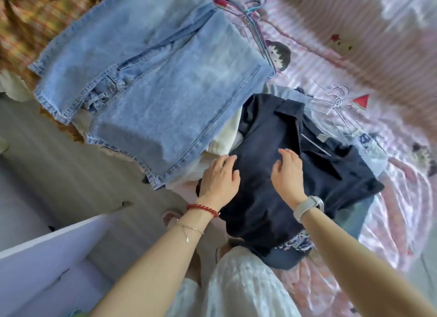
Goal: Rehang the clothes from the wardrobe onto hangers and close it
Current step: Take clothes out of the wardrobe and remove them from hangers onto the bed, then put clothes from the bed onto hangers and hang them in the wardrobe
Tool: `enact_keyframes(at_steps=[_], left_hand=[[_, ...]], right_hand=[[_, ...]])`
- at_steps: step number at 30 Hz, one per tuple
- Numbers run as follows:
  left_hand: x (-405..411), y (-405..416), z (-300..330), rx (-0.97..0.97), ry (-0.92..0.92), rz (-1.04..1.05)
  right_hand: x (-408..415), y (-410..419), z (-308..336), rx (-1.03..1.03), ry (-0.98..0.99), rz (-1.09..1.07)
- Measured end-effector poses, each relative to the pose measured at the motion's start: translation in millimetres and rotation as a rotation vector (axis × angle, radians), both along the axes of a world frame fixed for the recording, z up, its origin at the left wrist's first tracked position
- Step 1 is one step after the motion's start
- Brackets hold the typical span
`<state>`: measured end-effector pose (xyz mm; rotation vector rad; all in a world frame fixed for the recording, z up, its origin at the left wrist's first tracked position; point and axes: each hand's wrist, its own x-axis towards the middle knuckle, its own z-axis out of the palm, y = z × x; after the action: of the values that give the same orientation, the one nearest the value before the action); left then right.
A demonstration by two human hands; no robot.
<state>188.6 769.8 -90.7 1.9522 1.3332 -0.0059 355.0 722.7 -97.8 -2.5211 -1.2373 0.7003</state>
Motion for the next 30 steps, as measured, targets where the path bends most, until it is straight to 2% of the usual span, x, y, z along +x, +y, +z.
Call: enact_keyframes(at_steps=[4, 6, 9, 15, 20, 22, 24, 28, 30], left_hand=[[60.2, -27.0, -17.3, -0.072, 0.1, -0.132], [77.2, -38.4, -23.9, -0.113, 0.164, -0.155], [89.7, -47.5, -30.0, -0.154, 0.26, -0.17], [88.8, -39.4, -29.9, -0.23, 0.343, -0.236], [88.1, -30.7, -15.1, -0.297, 0.25, -0.161], [89.9, -26.8, -3.2, -0.235, 0.164, -0.111], [93.0, -20.4, 11.5, -0.058, 0.081, -0.056], [94.7, -0.2, 42.3, 0.328, 0.055, -0.056], [85.9, 10.1, 53.9, 0.37, 0.113, -0.062]], right_hand=[[87.4, -19.9, -15.4, -0.091, -0.179, -0.168], [121.4, -28.7, -20.0, -0.134, -0.198, -0.237], [157.0, -31.4, -23.1, -0.115, -0.212, -0.226], [182.9, -14.8, -29.0, -0.189, -0.123, -0.22], [166.9, -20.7, -24.0, -0.071, -0.032, -0.273], [150.1, -34.9, -18.4, 0.029, -0.099, -0.283], [133.1, -51.9, -7.3, 0.117, -0.156, -0.254], [112.6, -77.0, 18.7, 0.302, -0.259, 0.098], [106.5, -73.1, 34.0, 0.356, -0.293, 0.251]])
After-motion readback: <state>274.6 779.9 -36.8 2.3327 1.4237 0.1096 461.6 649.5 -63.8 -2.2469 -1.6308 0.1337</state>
